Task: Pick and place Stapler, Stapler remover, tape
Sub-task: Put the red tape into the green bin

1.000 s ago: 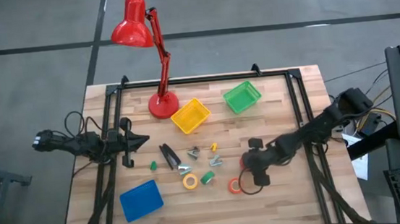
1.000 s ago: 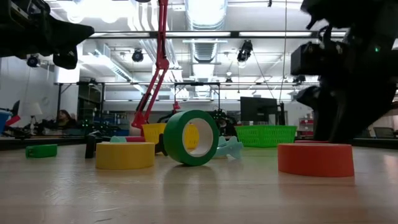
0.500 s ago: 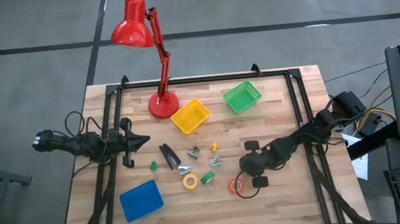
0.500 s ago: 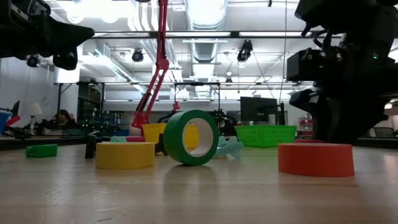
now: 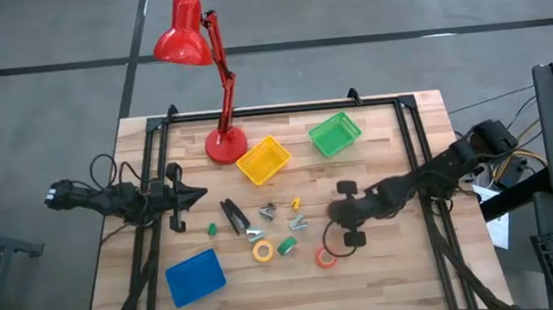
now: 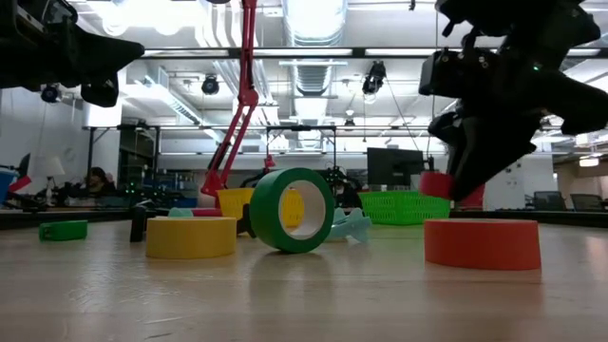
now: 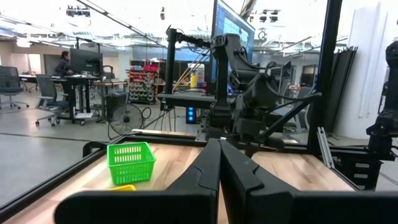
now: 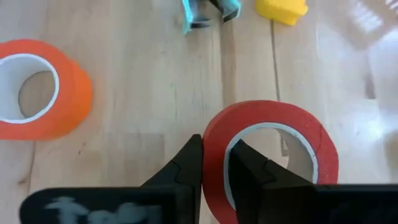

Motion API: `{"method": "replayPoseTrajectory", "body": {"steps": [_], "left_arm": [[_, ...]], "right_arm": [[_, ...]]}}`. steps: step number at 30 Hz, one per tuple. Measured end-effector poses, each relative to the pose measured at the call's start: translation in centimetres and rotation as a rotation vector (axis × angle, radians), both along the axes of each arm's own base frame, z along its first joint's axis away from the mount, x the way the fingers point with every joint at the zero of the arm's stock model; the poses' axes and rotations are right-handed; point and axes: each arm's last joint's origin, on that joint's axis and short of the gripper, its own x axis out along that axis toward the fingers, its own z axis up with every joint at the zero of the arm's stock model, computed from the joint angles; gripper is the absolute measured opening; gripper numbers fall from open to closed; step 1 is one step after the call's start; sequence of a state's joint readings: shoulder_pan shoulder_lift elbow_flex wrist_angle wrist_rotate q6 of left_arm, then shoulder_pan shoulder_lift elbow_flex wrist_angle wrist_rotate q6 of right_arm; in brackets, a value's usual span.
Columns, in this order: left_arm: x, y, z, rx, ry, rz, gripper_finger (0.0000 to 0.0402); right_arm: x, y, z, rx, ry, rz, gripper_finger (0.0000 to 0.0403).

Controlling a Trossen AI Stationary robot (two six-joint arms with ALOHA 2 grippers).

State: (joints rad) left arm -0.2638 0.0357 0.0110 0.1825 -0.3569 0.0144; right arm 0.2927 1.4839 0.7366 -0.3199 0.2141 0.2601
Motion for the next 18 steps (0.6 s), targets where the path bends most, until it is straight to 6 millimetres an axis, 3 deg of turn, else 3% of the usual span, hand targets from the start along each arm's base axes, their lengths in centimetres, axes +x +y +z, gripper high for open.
{"method": "replayPoseTrajectory", "body": {"steps": [9,18], "left_arm": [[0.0,0.0,0.0,0.0,0.001,0.0,0.0007],[0.0,0.0,0.0,0.0,0.001,0.0,0.0007]], "right_arm": [[0.0,-3.9,2.6,-0.198,-0.101,-0.069,0.0053],[-0.5,-12.0,6.0,-0.268,-0.22,-0.301,0.0054]]}}
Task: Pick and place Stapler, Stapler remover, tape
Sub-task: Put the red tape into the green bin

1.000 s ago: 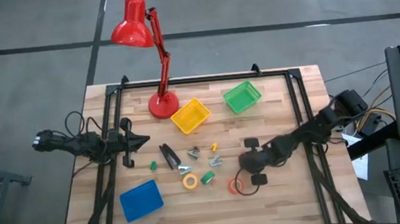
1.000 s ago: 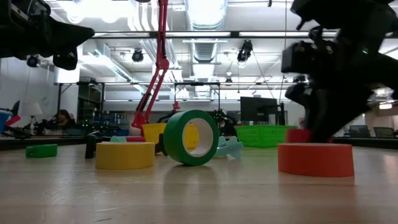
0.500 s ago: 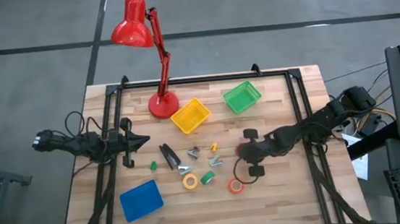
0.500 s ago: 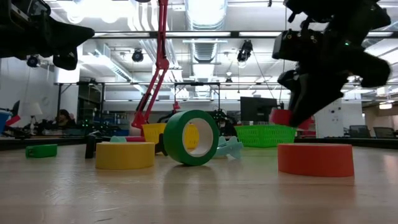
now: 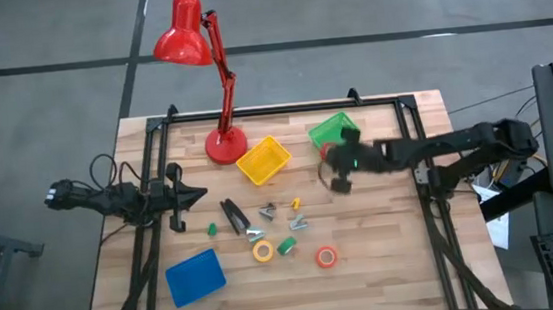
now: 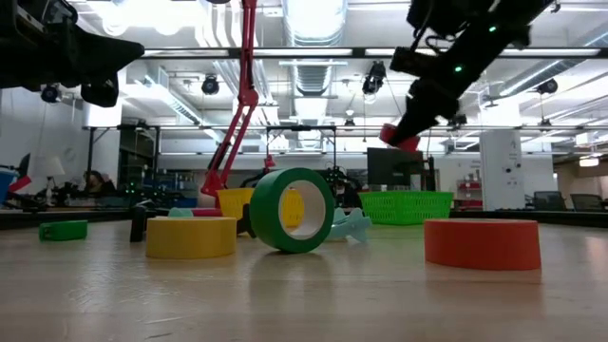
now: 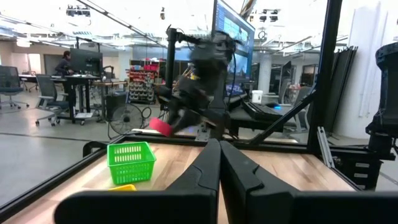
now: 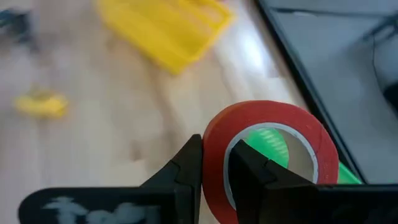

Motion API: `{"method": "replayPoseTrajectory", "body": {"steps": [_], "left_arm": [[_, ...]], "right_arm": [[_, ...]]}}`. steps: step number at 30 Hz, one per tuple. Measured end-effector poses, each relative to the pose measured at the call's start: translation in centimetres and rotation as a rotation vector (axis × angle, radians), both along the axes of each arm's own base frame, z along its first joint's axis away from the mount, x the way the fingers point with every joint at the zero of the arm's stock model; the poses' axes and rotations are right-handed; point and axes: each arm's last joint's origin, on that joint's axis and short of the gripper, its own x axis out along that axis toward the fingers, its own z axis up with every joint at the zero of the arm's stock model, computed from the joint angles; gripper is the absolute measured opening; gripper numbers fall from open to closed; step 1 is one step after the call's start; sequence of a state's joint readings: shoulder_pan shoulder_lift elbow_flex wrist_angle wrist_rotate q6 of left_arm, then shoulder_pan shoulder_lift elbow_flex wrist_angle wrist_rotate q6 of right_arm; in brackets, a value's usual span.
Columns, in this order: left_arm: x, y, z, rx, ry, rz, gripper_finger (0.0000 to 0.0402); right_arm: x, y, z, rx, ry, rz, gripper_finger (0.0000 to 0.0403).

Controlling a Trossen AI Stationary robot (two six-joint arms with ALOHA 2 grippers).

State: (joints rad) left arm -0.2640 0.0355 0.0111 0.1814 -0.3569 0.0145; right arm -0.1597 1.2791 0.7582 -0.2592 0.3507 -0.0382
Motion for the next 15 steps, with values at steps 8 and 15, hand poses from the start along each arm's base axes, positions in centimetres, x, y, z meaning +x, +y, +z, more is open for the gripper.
{"method": "replayPoseTrajectory", "body": {"steps": [8,15], "left_arm": [[0.0,0.0,0.0,0.001,0.003,0.0,0.0007],[0.0,0.0,0.0,0.001,0.005,0.0,0.0007]], "right_arm": [[-1.5,-8.6,0.2,0.193,-0.079,-0.217,0.0054],[-2.2,-13.6,-1.6,0.374,-0.006,-0.372,0.0054]]}}
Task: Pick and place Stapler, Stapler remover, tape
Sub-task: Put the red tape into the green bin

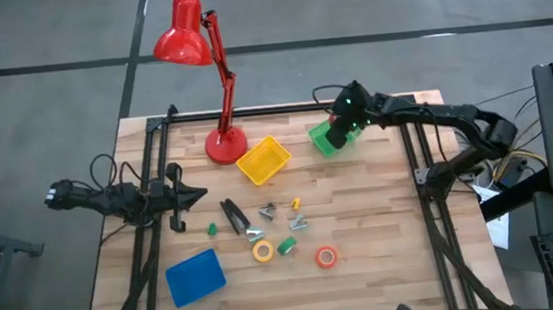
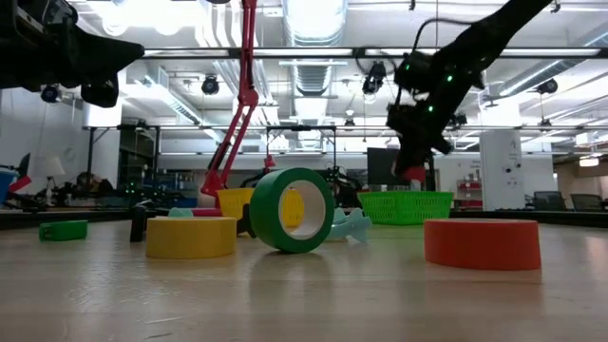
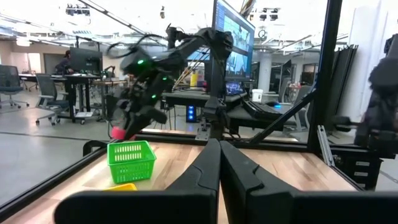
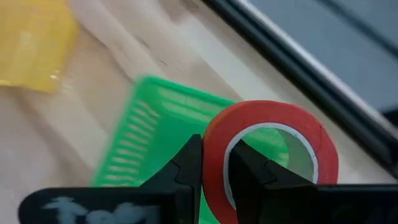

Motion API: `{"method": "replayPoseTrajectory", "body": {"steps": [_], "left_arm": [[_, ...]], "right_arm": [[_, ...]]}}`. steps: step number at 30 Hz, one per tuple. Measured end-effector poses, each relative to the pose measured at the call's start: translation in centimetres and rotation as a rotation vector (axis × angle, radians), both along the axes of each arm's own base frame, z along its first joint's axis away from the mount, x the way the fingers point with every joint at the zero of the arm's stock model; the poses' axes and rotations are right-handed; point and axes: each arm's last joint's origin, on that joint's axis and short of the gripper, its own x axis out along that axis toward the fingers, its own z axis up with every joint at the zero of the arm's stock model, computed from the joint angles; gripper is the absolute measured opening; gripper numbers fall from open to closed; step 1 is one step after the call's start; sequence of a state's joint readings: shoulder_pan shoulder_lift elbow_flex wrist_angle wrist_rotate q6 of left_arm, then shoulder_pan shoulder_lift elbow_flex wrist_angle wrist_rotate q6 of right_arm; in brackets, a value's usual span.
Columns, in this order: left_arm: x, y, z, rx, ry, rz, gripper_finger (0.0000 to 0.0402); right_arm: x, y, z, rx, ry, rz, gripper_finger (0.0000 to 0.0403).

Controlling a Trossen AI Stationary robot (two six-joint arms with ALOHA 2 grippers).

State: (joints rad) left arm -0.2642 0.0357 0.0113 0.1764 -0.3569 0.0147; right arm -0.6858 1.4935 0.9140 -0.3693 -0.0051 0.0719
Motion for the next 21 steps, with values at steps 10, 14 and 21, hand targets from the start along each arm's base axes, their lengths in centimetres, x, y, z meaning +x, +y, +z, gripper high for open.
{"method": "replayPoseTrajectory", "body": {"steps": [10,14,21], "left_arm": [[0.0,0.0,0.0,-0.001,-0.003,0.0,0.0007],[0.0,0.0,0.0,-0.001,-0.003,0.0,0.0007],[0.0,0.0,0.0,-0.001,-0.003,0.0,0.0007]], "right_arm": [[1.9,-2.3,-2.7,0.158,0.198,0.006,0.0054],[2.0,-2.3,-3.5,0.175,0.223,0.005,0.0054],[1.7,-2.2,-4.5,0.153,0.208,0.003,0.0054]]}}
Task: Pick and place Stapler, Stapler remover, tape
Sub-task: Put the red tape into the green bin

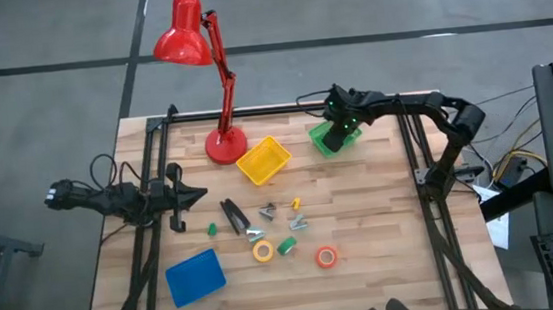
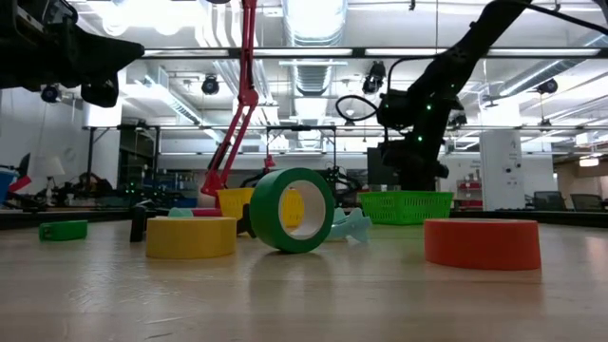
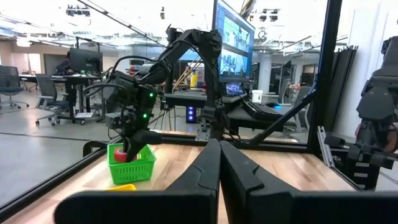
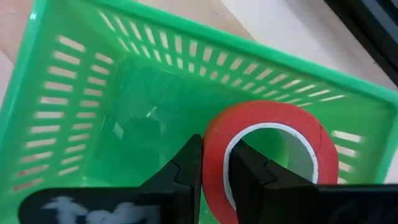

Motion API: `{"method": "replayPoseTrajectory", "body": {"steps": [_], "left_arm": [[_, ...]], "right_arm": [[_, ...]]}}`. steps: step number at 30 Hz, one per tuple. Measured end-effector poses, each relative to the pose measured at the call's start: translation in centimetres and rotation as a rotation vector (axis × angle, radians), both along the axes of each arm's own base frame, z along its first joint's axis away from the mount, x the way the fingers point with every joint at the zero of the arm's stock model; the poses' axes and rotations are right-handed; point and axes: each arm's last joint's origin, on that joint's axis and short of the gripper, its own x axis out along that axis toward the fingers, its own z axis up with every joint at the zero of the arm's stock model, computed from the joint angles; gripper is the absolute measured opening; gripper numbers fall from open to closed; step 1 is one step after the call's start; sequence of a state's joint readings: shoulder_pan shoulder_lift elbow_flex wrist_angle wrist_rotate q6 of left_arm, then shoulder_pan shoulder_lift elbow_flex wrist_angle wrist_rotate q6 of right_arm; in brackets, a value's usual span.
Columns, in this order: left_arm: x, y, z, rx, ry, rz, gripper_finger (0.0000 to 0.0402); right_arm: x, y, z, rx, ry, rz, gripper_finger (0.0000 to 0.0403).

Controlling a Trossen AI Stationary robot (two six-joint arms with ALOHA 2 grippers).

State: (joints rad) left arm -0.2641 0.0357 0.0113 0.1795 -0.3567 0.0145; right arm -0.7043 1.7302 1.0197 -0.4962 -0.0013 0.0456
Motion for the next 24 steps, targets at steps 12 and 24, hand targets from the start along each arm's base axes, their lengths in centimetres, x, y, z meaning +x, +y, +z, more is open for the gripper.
{"method": "replayPoseTrajectory", "body": {"steps": [12,24], "left_arm": [[0.0,0.0,-0.01,0.0,0.001,0.0,0.0007],[0.0,0.0,-0.02,0.0,0.001,0.0,0.0007]], "right_arm": [[-0.11,0.14,-0.39,0.003,0.002,-0.002,0.0066],[-0.13,0.15,-0.34,0.0,0.001,-0.003,0.0143]]}}
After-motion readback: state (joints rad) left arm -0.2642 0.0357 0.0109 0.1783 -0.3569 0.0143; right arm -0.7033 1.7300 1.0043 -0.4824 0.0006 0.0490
